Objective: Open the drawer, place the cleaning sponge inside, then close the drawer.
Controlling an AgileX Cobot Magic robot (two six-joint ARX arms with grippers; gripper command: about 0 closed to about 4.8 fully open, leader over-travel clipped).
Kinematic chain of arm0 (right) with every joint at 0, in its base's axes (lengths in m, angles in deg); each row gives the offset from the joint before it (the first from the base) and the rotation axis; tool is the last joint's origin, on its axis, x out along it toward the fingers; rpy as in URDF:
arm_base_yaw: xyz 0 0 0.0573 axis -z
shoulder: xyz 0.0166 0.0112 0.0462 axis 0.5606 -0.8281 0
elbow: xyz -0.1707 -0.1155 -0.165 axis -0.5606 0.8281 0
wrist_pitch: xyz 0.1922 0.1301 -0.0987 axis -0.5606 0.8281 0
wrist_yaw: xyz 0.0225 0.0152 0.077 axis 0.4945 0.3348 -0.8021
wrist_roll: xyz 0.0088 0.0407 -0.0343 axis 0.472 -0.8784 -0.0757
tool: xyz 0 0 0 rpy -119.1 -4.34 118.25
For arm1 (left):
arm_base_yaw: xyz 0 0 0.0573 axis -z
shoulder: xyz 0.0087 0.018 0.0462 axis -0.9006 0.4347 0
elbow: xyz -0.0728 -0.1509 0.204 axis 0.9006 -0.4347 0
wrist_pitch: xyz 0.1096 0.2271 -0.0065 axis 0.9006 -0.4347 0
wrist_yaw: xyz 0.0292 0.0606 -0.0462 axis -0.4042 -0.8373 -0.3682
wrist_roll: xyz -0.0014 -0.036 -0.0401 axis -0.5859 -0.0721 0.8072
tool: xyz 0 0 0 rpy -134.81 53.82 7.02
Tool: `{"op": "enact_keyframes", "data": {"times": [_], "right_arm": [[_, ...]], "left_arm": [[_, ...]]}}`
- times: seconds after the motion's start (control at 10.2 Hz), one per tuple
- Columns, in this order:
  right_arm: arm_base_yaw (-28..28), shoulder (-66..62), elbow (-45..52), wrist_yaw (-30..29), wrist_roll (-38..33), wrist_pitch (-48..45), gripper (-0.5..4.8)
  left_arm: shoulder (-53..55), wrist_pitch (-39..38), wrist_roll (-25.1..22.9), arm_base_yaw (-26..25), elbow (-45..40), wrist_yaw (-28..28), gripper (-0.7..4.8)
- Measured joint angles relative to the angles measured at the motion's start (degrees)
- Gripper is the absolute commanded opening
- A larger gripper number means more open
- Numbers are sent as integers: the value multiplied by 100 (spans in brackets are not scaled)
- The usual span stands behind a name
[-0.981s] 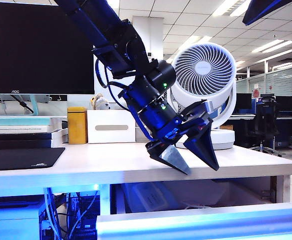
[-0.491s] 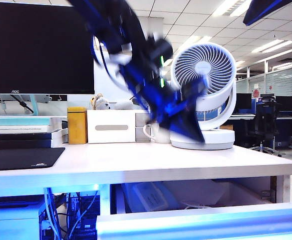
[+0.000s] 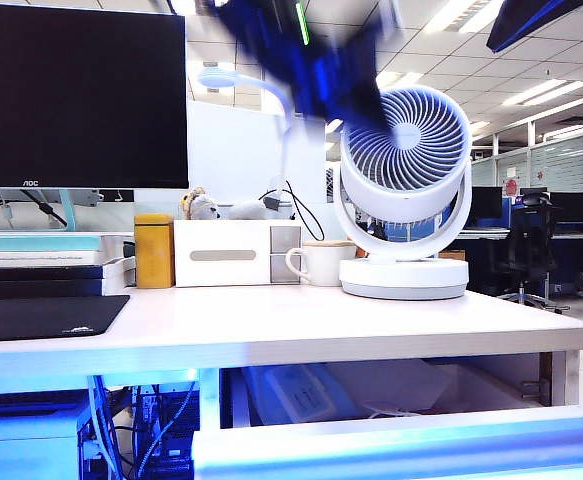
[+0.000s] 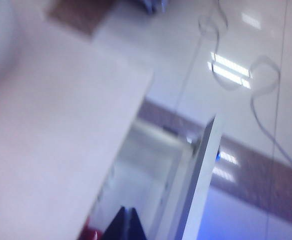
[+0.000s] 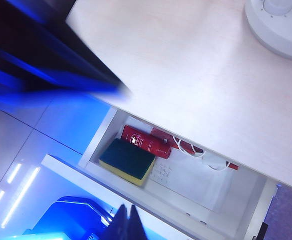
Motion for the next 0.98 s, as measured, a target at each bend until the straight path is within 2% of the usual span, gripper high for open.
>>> {"op": "enact_keyframes", "data": {"times": [0.1,0.29,0.69,0.79,0.98], "right_arm": [[0,0,20,0,-22,-72,-1],[0,2,260,-9,-203,-426,-1],[-151,-2,1084,-238,-540,-1019,-1],[-446,-4,1676,-28,-555,-1204,-1],[-647,22,1965,334,-560,-1401,-1]], "left_arm": [[-831,0,111,0,2,-199,-6],[-1786,-66,136,0,24,-560,-6],[-3388,-1725,136,-37,24,-1582,-6],[-3707,-2295,256,-37,24,-1646,-6],[-3718,-2452,267,-37,17,-1648,-6]]}}
